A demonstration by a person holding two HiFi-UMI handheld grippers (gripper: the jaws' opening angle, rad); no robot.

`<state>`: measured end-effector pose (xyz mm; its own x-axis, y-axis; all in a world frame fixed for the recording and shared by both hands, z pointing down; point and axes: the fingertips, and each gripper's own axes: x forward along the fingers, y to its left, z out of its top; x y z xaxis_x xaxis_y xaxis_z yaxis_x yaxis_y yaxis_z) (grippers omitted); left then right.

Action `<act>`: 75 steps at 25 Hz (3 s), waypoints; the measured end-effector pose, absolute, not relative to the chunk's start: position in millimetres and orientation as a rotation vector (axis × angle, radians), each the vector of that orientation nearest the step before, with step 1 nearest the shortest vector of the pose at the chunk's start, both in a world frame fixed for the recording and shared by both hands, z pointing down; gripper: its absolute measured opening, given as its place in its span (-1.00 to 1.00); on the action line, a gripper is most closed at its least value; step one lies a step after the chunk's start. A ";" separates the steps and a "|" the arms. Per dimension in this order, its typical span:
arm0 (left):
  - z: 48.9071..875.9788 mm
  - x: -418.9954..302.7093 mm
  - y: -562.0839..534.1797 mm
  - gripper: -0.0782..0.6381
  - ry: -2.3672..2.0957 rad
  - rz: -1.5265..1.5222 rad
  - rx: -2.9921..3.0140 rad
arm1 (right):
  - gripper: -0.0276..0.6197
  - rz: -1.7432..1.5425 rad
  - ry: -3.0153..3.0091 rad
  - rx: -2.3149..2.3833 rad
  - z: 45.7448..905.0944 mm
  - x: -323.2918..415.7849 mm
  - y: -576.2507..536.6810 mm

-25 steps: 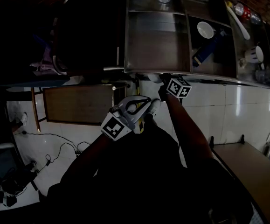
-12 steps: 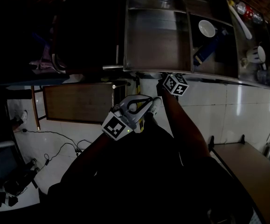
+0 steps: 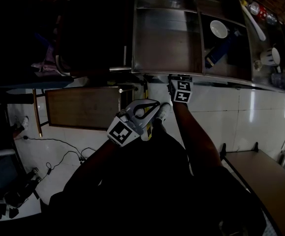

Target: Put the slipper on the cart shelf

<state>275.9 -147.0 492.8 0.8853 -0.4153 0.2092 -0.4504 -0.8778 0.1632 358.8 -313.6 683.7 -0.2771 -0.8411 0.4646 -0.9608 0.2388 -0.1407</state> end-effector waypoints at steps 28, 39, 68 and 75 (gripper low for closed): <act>467.5 219.3 -134.7 -0.78 -0.602 0.153 2.936 | -0.02 0.467 -2.390 1.595 579.6 315.3 -184.6; 446.7 166.3 -103.1 -0.78 -0.582 0.099 2.985 | -0.78 0.232 -2.608 1.426 485.5 212.3 -123.6; 423.4 31.4 38.7 -0.78 -0.985 0.146 2.933 | -0.91 0.223 -2.862 0.976 434.2 67.4 39.1; 423.2 -44.6 35.0 -0.78 -0.993 0.115 2.935 | -0.91 0.215 -2.865 0.973 435.6 -7.3 28.8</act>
<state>-44.6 35.0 423.2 0.7923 -0.6044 0.0834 -0.6074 -0.7942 0.0149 -7.3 28.8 435.6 -0.7889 -0.5966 0.1472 -0.6119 0.7847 -0.0990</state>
